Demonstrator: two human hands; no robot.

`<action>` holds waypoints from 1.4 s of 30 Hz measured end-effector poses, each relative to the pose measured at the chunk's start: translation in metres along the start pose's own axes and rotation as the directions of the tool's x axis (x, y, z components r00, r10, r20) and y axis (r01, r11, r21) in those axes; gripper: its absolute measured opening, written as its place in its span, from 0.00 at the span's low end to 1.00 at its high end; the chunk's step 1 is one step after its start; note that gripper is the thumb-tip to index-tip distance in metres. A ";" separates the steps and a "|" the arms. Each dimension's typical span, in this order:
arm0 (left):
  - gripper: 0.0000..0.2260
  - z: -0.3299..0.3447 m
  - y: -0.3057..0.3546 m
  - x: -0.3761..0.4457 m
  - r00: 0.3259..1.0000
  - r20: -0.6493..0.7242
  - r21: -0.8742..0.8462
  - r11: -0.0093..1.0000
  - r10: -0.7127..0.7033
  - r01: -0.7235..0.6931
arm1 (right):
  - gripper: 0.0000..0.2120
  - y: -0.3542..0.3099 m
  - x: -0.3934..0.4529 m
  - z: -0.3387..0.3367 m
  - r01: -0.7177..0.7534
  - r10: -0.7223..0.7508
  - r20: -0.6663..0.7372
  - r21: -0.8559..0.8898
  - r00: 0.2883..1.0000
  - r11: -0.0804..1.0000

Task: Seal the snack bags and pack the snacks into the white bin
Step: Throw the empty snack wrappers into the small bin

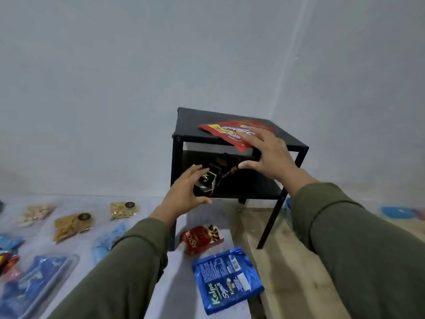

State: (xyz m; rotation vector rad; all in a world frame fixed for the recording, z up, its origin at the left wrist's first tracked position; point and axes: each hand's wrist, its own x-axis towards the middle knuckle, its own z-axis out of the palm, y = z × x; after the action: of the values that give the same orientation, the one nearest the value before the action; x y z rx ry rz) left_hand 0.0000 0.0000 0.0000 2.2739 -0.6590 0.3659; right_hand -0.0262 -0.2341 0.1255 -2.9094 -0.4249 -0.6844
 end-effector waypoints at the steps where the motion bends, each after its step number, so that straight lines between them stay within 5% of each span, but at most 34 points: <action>1: 0.40 0.005 0.004 0.002 1.000 0.005 0.014 1.000 -0.017 0.017 | 0.38 0.006 0.000 0.000 0.025 -0.025 0.007 -0.002 1.000 1.000; 8: 0.33 0.035 0.018 0.010 0.983 -0.152 -0.002 0.995 -0.103 0.104 | 0.28 0.028 0.006 0.015 0.150 -0.150 -0.057 -0.011 0.987 0.989; 11: 0.29 0.043 0.024 0.010 0.937 -0.249 -0.112 0.969 -0.244 0.222 | 0.24 0.025 0.011 0.020 0.175 -0.175 -0.132 -0.009 0.976 0.984; 20: 0.05 0.051 0.030 0.014 0.807 -0.439 -0.283 0.913 -0.395 0.293 | 0.20 0.022 0.016 0.025 0.157 -0.173 -0.205 -0.092 0.963 0.983; 32: 0.03 -0.012 0.066 -0.025 0.820 -0.480 -0.220 0.948 -0.311 0.231 | 0.20 -0.014 -0.012 -0.017 0.127 -0.139 -0.237 -0.066 0.961 0.990; 42: 0.03 -0.113 0.089 -0.104 0.794 -0.531 -0.250 0.950 -0.297 0.189 | 0.21 -0.112 -0.062 -0.074 0.159 -0.155 -0.256 -0.006 0.954 0.987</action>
State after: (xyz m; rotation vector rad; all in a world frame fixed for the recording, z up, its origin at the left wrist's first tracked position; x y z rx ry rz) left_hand -0.1431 0.0631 0.0836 1.8965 -0.0801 0.7757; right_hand -0.1438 -0.1558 0.1691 -2.7422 -0.6294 -1.0587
